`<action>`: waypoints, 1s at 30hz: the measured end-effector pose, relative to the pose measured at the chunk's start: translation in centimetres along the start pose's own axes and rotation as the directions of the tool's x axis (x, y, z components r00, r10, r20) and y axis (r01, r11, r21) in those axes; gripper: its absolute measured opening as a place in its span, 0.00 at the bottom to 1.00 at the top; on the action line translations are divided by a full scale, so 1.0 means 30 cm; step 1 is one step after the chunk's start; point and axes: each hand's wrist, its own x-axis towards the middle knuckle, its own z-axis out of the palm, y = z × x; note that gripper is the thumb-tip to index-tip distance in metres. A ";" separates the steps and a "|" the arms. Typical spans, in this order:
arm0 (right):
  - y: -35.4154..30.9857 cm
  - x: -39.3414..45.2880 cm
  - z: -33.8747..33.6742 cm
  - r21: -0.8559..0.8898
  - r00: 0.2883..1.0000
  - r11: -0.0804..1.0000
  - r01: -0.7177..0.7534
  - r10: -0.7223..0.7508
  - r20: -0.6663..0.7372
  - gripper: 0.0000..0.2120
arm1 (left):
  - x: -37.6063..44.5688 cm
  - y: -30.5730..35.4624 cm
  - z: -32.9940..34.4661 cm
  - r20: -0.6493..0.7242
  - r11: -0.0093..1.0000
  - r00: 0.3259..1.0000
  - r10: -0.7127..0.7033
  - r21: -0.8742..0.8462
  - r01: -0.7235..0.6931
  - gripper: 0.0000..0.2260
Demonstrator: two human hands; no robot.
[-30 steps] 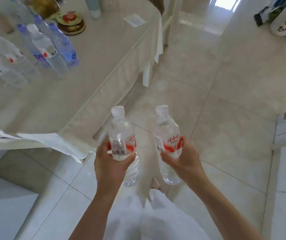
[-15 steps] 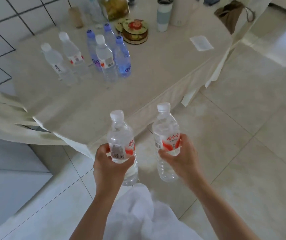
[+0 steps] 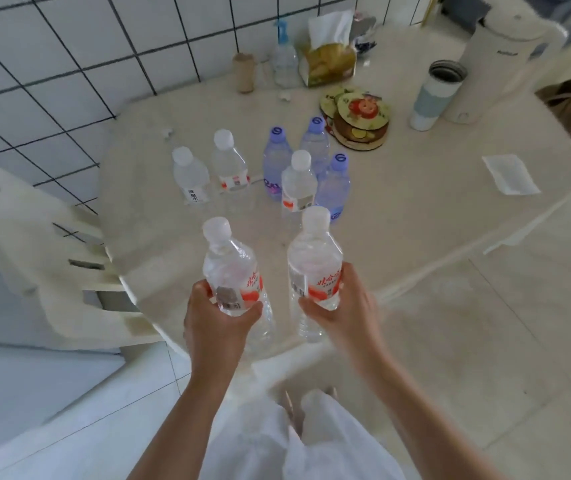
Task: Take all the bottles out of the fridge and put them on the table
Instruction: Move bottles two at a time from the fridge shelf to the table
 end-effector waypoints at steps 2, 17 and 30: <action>-0.027 0.069 0.030 0.036 0.999 0.999 -0.006 0.004 0.048 0.21 | 0.052 0.008 0.019 -0.043 1.000 0.999 -0.023 -0.015 0.022 0.27; -0.097 0.545 0.324 0.004 0.958 0.994 0.105 -0.102 0.268 0.32 | 0.446 0.059 0.205 -0.365 0.981 0.911 -0.191 -0.079 0.174 0.27; -0.050 0.624 0.453 0.119 0.986 0.991 0.066 -0.083 0.143 0.30 | 0.553 -0.011 0.285 -0.439 0.981 0.878 -0.192 -0.121 0.155 0.31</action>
